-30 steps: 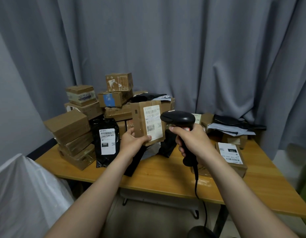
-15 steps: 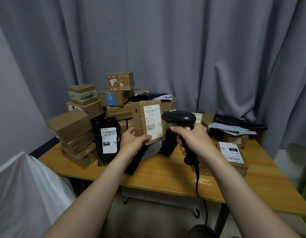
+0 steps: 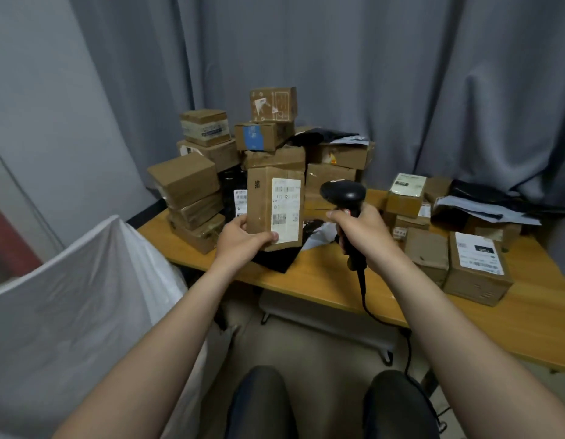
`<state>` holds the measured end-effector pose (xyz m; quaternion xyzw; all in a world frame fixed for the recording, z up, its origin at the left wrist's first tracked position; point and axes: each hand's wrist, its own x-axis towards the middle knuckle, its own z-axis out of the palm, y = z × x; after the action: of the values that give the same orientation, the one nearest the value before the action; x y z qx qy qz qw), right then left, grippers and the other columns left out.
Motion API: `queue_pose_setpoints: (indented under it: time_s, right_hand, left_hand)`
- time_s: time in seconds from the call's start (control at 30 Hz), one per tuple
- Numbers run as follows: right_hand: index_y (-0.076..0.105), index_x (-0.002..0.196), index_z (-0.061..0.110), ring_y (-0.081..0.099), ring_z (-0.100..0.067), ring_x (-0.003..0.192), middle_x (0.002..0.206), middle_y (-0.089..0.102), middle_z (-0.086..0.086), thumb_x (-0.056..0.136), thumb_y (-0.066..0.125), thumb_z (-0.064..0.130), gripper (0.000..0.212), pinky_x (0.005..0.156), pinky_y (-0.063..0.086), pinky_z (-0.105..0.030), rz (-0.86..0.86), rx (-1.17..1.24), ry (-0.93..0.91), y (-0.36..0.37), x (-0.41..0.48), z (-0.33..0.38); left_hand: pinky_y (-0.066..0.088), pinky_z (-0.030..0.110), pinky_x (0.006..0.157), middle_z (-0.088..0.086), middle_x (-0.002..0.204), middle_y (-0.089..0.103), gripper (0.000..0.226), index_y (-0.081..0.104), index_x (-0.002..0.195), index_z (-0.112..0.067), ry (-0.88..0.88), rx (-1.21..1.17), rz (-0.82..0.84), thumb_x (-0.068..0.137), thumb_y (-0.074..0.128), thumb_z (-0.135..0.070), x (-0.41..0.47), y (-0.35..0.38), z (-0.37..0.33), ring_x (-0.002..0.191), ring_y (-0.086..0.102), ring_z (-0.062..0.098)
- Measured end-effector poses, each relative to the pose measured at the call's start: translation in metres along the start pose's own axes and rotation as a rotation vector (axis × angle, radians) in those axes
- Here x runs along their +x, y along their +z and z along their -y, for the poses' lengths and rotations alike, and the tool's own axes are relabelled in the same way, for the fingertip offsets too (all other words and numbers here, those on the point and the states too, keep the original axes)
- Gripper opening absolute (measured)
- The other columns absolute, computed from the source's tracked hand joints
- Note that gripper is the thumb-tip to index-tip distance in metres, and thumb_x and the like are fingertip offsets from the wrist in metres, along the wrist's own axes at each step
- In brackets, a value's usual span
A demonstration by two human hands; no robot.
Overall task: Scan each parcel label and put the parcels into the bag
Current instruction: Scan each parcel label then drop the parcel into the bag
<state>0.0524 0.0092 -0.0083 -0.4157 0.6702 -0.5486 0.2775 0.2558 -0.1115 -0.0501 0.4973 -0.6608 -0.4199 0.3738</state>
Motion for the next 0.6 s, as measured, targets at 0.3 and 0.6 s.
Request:
queue_pose_setpoints:
  time_s: [0.3, 0.6]
  right_hand:
    - [0.058, 0.087, 0.026, 0.057, -0.020, 0.063, 0.075, 0.059, 0.002, 0.096, 0.069, 0.024, 0.015, 0.063, 0.048, -0.036, 0.106, -0.067, -0.013, 0.075, -0.007, -0.013]
    - [0.062, 0.084, 0.021, 0.058, -0.025, 0.067, 0.073, 0.062, -0.003, 0.092, 0.072, 0.029, 0.015, 0.069, 0.047, -0.041, 0.207, -0.072, 0.039, 0.124, -0.016, -0.023]
  left_hand:
    - [0.056, 0.037, 0.098, -0.007, 0.120, 0.067, 0.071, 0.059, 0.133, -0.020, -0.086, 0.194, -0.049, 0.071, 0.091, -0.030, -0.032, -0.081, 0.043, 0.111, 0.065, 0.014]
    - [0.055, 0.036, 0.076, -0.003, 0.105, 0.070, 0.059, 0.065, 0.119, -0.021, -0.293, 0.504, -0.147, 0.066, 0.089, -0.034, -0.069, -0.168, 0.112, 0.095, 0.066, 0.018]
